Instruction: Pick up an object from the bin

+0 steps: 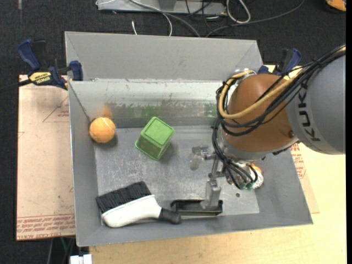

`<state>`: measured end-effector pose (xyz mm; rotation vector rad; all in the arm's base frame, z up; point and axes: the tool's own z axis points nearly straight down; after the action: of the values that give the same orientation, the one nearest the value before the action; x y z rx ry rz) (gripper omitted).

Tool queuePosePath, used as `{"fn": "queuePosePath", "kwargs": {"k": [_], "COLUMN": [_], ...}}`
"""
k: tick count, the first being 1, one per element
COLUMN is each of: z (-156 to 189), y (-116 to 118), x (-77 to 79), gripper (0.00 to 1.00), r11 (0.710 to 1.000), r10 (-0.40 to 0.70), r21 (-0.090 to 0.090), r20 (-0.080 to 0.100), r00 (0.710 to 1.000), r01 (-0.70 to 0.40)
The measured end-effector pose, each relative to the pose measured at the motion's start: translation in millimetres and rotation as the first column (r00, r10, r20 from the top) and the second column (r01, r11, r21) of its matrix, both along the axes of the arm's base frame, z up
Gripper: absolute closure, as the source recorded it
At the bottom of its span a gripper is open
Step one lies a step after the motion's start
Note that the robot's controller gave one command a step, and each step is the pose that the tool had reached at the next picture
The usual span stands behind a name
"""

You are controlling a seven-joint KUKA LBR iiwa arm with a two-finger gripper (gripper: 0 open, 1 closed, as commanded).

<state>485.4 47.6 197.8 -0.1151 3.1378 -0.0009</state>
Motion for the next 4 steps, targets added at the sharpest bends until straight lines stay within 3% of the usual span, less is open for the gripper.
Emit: {"fn": "queuePosePath", "kwargs": {"k": [1,2,3,4], "z": [-34.2,-68.5,-56.9,-99.9], "y": [-25.1,1.9,13.6,71.4], "x": [14.2,21.1,15.9,34.7], "gripper": [0.0,0.0,0.0,0.0], "r11": [0.999,1.0,0.992,0.985], "r10": [-0.054,0.012,0.123,0.173], "r21": [0.001,-0.002,-0.001,0.0], "r20": [0.001,0.002,0.001,0.004], "r00": [0.999,1.0,0.992,0.985], "r01": [0.054,-0.012,-0.123,-0.173]}}
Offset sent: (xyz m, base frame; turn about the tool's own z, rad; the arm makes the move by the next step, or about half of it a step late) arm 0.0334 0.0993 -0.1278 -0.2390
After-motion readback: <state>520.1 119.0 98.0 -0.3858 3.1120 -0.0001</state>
